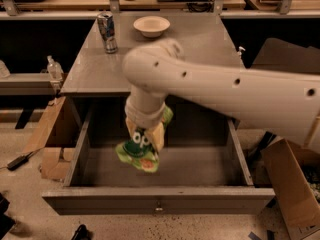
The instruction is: Pick green rice chip bag from top drawer and place on counter
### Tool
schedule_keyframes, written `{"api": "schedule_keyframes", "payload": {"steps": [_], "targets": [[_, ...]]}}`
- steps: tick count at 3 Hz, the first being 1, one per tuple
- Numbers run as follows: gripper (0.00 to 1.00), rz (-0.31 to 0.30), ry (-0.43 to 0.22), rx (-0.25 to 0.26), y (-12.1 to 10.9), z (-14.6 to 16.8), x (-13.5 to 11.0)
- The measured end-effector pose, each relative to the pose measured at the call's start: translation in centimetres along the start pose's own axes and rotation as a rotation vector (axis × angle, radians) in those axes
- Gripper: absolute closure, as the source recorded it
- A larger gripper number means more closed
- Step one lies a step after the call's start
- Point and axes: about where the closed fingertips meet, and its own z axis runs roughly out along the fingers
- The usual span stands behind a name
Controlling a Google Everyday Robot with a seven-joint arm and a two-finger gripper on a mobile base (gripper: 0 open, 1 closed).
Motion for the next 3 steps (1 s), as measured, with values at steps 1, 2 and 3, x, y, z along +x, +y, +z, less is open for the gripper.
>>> {"api": "schedule_keyframes", "payload": {"steps": [1, 2, 3], "targets": [[1.00, 0.045, 0.050, -0.008, -1.6, -6.6, -1.1], [1.00, 0.107, 0.085, 0.028, -2.4, -13.7, -0.2], [1.00, 0.166, 0.126, 0.064, -3.5, -19.8, 5.2]]}}
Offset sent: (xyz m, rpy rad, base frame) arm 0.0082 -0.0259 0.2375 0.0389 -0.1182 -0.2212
